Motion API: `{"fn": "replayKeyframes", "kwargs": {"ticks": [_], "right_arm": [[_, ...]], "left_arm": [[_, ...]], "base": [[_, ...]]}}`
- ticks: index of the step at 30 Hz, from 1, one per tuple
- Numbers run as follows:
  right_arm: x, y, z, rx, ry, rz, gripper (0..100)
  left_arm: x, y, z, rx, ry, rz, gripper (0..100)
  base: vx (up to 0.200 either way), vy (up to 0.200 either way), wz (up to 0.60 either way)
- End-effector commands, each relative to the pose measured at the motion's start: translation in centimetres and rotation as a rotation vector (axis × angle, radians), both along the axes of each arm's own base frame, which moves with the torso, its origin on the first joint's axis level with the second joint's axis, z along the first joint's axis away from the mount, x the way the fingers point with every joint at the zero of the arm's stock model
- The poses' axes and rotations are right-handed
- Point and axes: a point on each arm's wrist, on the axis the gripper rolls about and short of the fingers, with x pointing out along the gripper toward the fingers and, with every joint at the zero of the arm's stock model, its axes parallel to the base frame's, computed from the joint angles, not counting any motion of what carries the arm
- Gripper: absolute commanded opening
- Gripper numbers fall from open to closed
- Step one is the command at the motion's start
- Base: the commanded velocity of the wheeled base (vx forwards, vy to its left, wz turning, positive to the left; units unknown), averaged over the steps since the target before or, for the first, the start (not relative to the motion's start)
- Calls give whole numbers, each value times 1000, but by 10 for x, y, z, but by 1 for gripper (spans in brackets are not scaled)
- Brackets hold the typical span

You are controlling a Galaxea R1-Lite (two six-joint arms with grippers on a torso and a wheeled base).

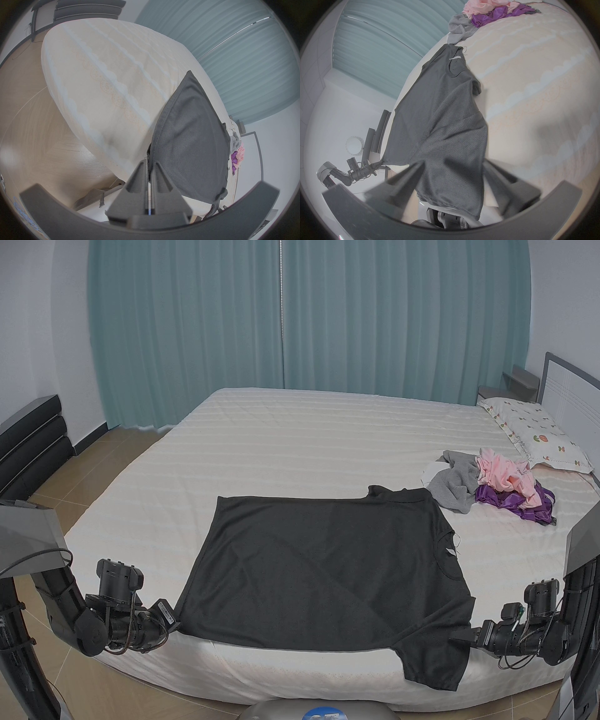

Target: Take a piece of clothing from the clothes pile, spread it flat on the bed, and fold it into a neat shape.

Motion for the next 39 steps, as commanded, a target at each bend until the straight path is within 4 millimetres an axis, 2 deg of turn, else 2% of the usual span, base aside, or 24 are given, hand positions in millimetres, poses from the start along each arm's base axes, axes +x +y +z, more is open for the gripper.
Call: {"fn": "replayKeyframes", "kwargs": {"ticks": [1,10,16,17,22,33,39], "right_arm": [[-4,-1,1,-8,12,-11,0],[-5,-3,2,-42,15,-45,0],[-12,-7,18,-49,10,-61,0],[-16,-9,26,-55,0,-64,0],[-26,-18,35,-99,-8,-53,0],[-47,-25,42,-164,41,20,0],[-57,-26,45,-182,68,40,0]], "left_arm": [[0,0,0,0,0,0,0],[0,0,1,-1,-1,0,0],[-1,1,2,1,-5,2,0],[-1,1,2,5,-7,-1,0],[-1,1,6,5,-21,0,0],[-17,6,13,78,-40,-69,0],[-25,7,10,121,-9,-116,0]], "base": [[0,0,0],[0,0,0],[0,0,0],[0,0,0],[0,0,0],[0,0,0],[0,0,0]]}}
